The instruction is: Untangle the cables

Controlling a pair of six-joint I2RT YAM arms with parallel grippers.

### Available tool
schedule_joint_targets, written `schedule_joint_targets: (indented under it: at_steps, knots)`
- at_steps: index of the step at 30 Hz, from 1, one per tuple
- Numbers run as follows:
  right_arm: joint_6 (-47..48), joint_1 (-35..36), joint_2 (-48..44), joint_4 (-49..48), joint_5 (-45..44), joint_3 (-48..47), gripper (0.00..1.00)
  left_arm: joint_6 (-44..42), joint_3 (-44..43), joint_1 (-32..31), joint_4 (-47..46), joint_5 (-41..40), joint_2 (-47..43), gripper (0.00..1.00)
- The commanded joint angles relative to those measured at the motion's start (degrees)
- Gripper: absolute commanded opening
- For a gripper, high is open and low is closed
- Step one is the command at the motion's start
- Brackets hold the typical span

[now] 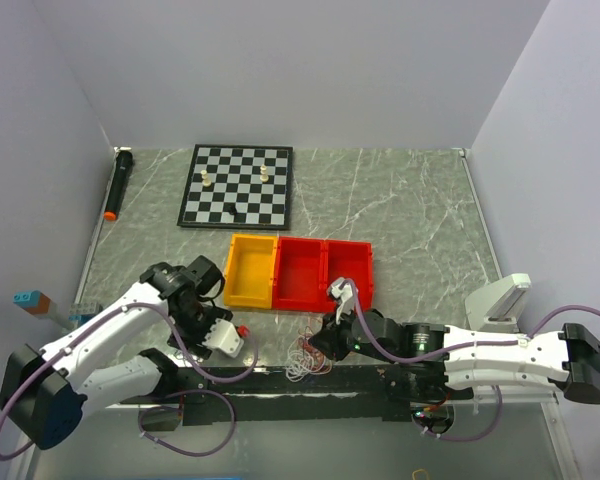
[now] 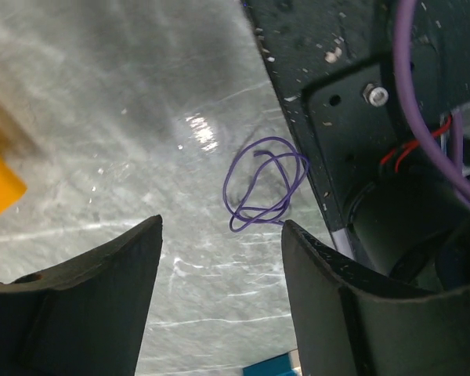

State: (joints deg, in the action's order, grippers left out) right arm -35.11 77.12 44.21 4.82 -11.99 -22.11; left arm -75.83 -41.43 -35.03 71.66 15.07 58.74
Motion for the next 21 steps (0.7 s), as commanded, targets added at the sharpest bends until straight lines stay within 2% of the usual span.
schedule_joint_targets:
  at_steps: [1, 5, 11, 16, 19, 21]
  knots:
    - [-0.3, 0.5, -2.0, 0.5, -2.2, -0.7, 0.28, -7.7, -0.1, -1.4, 3.2, 0.6, 2.3, 0.68]
    - [-0.2, 0.4, -2.5, 1.0, -2.5, -0.9, 0.30, -9.2, -0.6, -2.6, 4.1, -0.2, 6.4, 0.65]
    - [0.0, 0.4, -3.8, 3.2, -3.7, -1.9, 0.30, -11.6, -1.6, -3.1, 5.7, -0.5, 13.9, 0.52]
    - [0.5, 0.2, -5.5, 5.5, -5.4, -2.6, 0.30, -12.9, -0.7, -3.9, 4.7, -2.4, 17.3, 0.45]
    - [0.4, -0.3, -6.3, 6.0, -5.7, -2.4, 0.29, -13.4, 1.1, -4.0, 2.0, -3.6, 16.3, 0.36]
    - [0.2, -0.7, -6.6, 6.1, -5.6, -2.3, 0.29, -13.4, 1.3, -4.0, 0.9, -3.6, 15.6, 0.24]
